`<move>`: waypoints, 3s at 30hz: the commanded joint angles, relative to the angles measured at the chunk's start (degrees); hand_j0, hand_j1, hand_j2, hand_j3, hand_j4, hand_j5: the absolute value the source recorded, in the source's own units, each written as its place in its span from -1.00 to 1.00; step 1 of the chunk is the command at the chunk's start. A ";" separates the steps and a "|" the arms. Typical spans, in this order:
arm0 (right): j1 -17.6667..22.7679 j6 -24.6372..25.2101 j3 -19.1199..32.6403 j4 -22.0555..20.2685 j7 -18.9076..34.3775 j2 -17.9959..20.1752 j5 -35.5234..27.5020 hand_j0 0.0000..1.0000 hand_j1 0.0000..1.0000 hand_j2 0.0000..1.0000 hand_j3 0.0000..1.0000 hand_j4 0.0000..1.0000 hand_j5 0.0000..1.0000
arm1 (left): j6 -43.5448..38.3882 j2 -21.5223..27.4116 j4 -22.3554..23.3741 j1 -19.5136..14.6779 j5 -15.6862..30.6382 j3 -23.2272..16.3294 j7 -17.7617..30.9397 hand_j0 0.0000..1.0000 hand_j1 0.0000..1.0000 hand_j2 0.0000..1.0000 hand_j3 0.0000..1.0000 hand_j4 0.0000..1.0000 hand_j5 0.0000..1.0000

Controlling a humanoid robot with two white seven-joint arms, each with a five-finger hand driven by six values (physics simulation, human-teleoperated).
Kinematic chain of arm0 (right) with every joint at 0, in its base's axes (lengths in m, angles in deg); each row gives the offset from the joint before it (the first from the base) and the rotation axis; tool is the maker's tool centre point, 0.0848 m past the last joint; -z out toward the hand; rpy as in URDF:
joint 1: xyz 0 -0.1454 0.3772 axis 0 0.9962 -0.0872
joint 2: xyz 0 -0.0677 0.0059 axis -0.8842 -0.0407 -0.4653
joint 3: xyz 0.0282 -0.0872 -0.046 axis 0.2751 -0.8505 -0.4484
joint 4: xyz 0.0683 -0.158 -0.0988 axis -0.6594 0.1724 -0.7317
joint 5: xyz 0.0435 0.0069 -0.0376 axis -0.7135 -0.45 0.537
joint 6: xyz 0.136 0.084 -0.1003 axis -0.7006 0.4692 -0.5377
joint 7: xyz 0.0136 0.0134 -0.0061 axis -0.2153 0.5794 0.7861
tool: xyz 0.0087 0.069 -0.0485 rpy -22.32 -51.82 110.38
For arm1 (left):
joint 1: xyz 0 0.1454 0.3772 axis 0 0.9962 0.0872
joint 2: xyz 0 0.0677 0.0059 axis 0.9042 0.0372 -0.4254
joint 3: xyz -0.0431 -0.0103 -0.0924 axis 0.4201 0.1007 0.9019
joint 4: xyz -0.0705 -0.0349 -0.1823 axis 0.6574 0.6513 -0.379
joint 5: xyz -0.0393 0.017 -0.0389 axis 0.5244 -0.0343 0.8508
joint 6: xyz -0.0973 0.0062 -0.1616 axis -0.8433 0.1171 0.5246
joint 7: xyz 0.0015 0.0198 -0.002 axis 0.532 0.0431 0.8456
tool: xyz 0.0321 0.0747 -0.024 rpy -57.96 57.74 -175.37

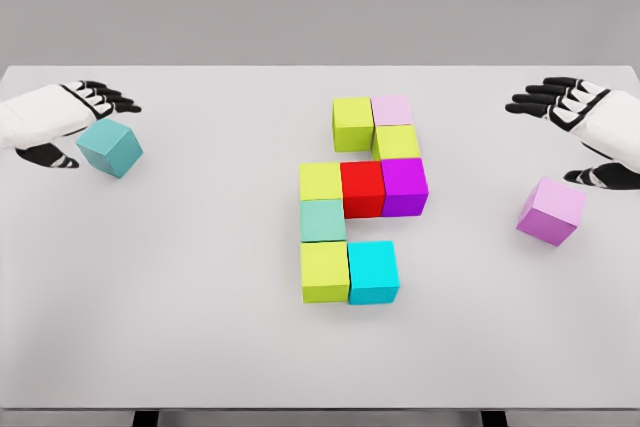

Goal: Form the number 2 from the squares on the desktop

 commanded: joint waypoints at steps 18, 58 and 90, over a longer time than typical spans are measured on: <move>-47.99 0.13 -61.98 9.55 -0.63 22.39 -10.29 1.00 1.00 1.00 1.00 1.00 1.00 | -0.05 -3.28 8.86 -7.12 0.63 -8.13 -0.14 1.00 1.00 1.00 1.00 1.00 1.00; -55.28 0.13 -78.33 20.10 -0.10 14.93 1.57 0.98 0.98 0.98 0.98 0.98 0.98 | -0.05 -4.77 11.06 -16.35 -5.35 -19.20 2.05 1.00 1.00 1.00 1.00 1.00 1.00; -53.70 0.13 -73.41 13.86 -0.10 16.24 6.67 0.20 0.20 0.20 0.20 0.20 0.20 | -0.05 -8.73 16.07 -16.26 -8.16 -19.55 2.14 1.00 1.00 1.00 1.00 1.00 1.00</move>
